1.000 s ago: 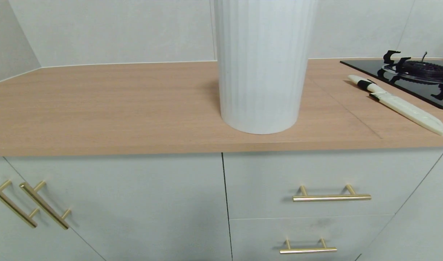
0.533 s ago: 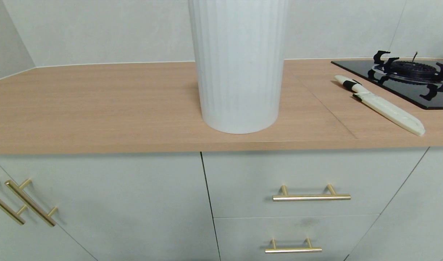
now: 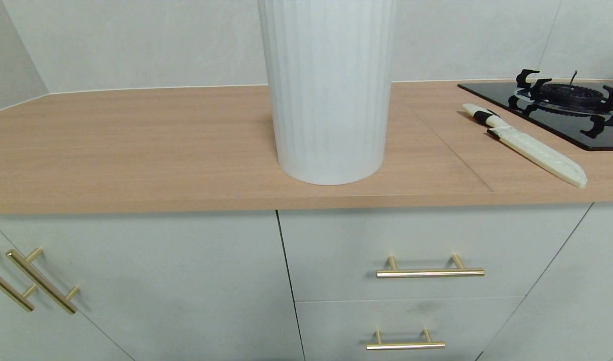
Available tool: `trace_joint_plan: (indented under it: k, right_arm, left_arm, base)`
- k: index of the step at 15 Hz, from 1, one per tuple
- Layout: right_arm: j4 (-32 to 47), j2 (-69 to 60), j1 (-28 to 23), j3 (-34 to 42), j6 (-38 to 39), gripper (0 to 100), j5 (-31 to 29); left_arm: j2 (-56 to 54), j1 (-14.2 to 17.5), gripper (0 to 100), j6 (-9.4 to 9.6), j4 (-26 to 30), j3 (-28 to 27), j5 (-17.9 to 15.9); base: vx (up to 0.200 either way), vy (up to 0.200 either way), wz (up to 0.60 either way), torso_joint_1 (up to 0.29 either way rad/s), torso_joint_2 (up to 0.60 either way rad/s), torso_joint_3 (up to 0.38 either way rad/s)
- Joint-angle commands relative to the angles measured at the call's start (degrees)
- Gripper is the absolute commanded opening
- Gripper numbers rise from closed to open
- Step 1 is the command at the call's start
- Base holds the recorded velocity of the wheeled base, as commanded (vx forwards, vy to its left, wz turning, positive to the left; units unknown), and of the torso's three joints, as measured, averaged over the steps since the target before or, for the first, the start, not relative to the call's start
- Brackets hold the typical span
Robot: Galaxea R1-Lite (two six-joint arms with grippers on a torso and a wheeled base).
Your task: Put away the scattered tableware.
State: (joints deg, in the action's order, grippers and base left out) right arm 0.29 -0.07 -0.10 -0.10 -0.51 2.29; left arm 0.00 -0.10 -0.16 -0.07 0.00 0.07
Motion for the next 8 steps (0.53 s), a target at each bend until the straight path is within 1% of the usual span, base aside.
trace_joint_plan:
  k: [1, 8]
  right_arm:
    - [0.0, 0.1, 0.0, 0.0, 0.0, 100, 0.0]
    - [0.1, 0.1, 0.0, 0.0, -0.1, 100, 0.0]
  left_arm:
    - [0.0, 0.0, 100, -0.02, 0.0, 0.0, 0.0]
    - [0.0, 0.0, 100, -0.02, 0.0, 0.0, 0.0]
  base:
    - [0.000, 0.000, 0.00, 0.000, 0.00, 0.000]
    - [0.000, 0.000, 0.00, 0.005, -0.01, -0.006]
